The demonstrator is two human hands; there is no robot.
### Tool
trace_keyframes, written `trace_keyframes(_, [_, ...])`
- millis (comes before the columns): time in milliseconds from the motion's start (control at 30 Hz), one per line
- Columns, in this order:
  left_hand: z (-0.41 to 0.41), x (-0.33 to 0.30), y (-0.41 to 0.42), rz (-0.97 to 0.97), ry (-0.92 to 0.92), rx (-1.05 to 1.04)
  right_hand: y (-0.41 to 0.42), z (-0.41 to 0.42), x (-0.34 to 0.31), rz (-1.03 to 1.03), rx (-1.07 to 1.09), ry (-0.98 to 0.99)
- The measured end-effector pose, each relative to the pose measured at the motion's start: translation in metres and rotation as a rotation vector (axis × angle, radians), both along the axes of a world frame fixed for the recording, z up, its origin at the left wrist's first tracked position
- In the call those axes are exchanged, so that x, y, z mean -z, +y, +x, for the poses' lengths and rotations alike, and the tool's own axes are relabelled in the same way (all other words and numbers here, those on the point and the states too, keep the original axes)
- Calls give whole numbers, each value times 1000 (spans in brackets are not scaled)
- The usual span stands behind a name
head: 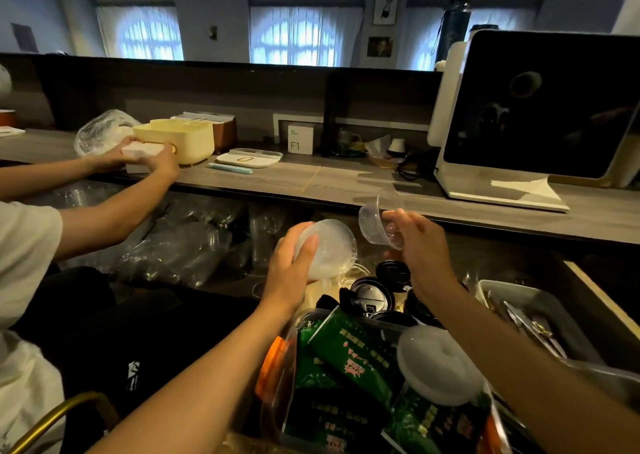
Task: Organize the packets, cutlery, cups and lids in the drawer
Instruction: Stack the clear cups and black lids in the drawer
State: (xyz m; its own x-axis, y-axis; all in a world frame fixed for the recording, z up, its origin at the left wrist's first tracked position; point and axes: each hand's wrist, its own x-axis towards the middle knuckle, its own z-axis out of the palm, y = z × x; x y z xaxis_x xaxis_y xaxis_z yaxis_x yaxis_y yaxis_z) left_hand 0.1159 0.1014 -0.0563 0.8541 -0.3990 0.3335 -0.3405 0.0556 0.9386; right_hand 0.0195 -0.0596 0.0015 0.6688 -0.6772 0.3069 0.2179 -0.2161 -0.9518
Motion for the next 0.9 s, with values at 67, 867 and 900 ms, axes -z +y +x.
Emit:
trace_keyframes(67, [-4,-2,-1,13,11,29,5,-5,7,-82,-42,-2])
trace_keyframes(867, [-49,-19,-31,-109,162,253,15,-26,13,30,-255,-27])
trace_keyframes(900, [-50,-20,-31,-112,147,260,16,-27,11,142,-308,-19])
